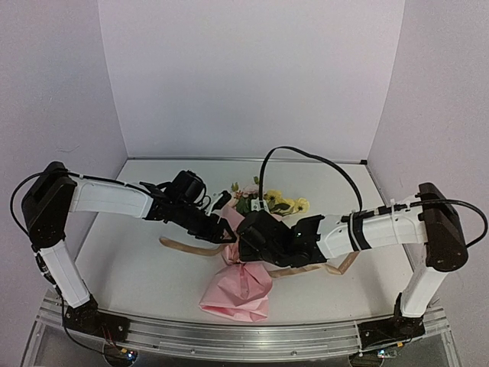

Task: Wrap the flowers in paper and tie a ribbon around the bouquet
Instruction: Pass from the right arm to the left

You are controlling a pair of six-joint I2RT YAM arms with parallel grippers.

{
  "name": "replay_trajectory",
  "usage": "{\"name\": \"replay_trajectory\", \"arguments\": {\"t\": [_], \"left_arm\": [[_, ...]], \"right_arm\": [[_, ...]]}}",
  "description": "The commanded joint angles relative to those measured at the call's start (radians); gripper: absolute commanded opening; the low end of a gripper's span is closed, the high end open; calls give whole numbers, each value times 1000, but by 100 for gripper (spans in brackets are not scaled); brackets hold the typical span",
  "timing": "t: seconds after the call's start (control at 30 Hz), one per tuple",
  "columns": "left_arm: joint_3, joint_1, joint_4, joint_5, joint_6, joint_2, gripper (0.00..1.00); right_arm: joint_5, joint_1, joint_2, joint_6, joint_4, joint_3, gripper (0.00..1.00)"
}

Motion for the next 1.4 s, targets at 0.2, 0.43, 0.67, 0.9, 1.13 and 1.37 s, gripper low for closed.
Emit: {"name": "replay_trajectory", "arguments": {"t": [0.2, 0.43, 0.67, 0.9, 1.13, 1.37], "left_arm": [[1, -25, 19, 22, 6, -36, 37], [-7, -36, 4, 8, -3, -92, 10], [14, -52, 8, 40, -17, -99, 0], [84, -78, 11, 64, -36, -40, 0], [169, -92, 0, 69, -36, 42, 0], [218, -93, -46, 42, -27, 91, 0]], "right_arm": [[3, -12, -49, 10, 29, -10, 0], [1, -14, -51, 13, 29, -8, 0], [9, -14, -69, 21, 29, -21, 3], [35, -14, -157, 27, 28, -78, 32], [69, -17, -230, 71, -57, -103, 50], [89, -55, -332, 236, -254, -168, 60]]}}
